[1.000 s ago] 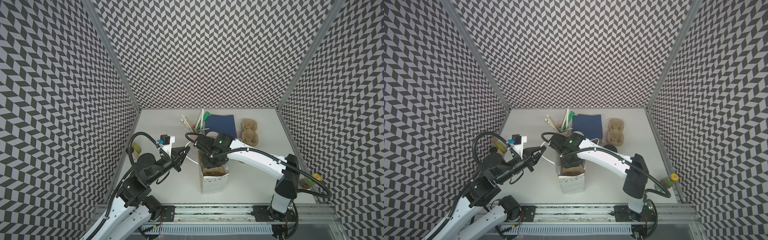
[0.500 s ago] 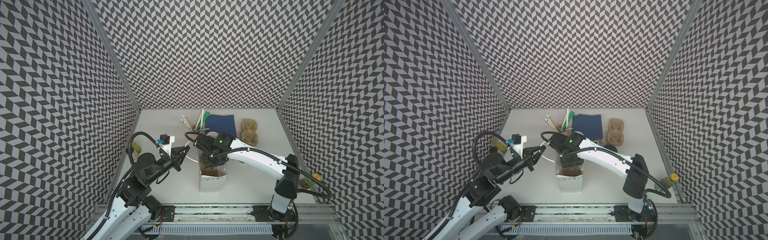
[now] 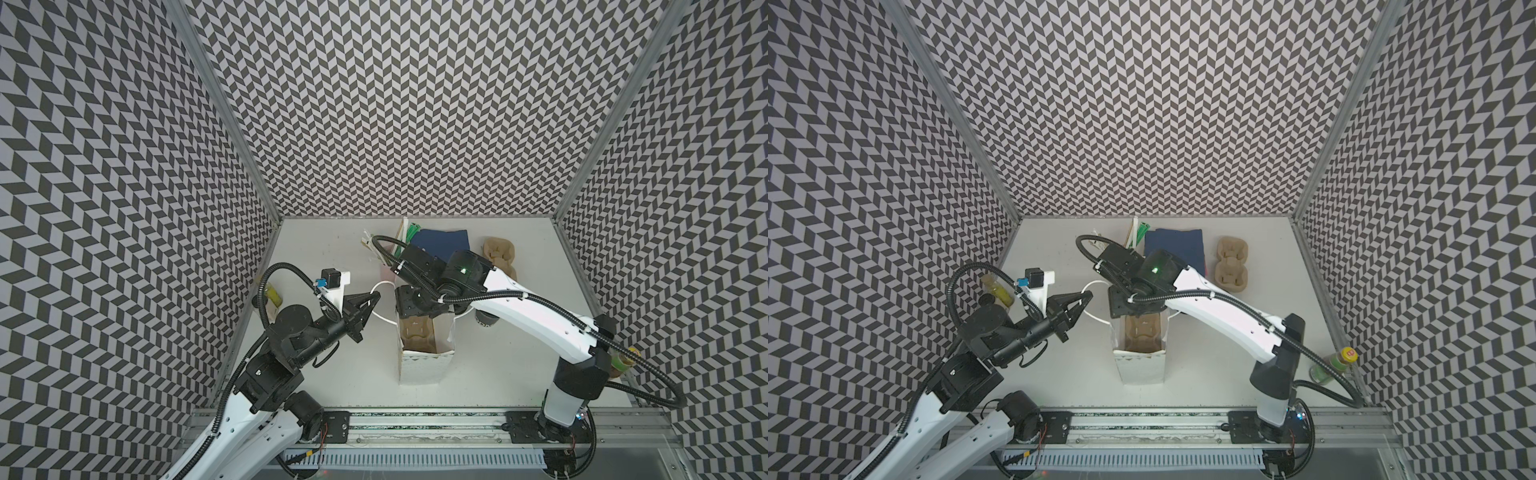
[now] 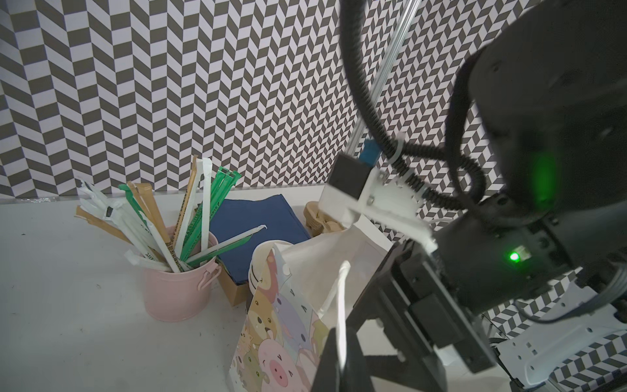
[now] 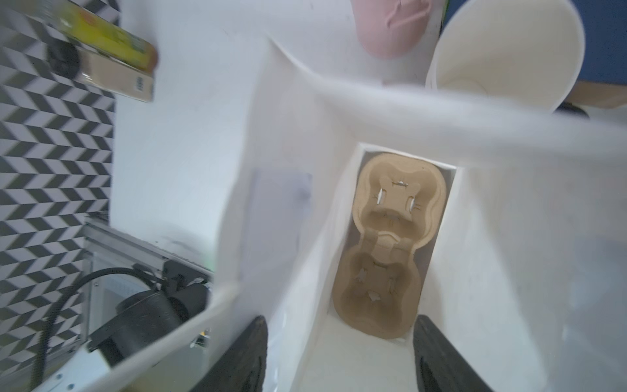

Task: Pack a coffee takeout order
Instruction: Place the cup tray in the takeout bag, then rotate the takeout bag at the center of the table.

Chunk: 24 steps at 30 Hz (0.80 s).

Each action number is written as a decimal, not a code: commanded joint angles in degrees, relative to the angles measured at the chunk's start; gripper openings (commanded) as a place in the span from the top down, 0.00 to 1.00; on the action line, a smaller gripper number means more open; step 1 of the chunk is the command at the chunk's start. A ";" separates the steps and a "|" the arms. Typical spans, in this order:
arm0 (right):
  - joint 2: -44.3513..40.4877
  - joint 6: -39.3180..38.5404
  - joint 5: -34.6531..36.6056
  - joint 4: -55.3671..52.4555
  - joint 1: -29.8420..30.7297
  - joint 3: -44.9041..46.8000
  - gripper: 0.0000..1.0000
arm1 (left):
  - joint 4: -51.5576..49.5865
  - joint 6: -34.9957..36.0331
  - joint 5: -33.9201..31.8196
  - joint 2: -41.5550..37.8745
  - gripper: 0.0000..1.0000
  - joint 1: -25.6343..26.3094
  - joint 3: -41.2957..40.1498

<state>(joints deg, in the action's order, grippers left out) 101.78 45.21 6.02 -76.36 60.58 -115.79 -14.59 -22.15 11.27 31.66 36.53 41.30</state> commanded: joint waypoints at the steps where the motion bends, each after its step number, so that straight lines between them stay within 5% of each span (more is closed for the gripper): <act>1: -3.53 -1.04 1.03 0.50 -0.02 -4.77 0.33 | 0.70 0.09 0.43 0.29 1.00 -0.41 -0.08; 10: -8.86 -6.88 8.85 0.60 1.82 -10.08 0.32 | 0.53 0.18 -0.18 0.44 1.00 -0.41 -0.08; 24: -29.05 6.95 13.15 1.47 9.46 12.11 0.33 | 0.53 0.18 -0.32 1.39 1.00 -0.41 -0.08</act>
<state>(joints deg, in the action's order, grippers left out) 76.20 46.87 17.98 -75.88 69.36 -107.46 -14.59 -22.15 11.25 32.99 36.34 41.30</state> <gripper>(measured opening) 0.667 0.048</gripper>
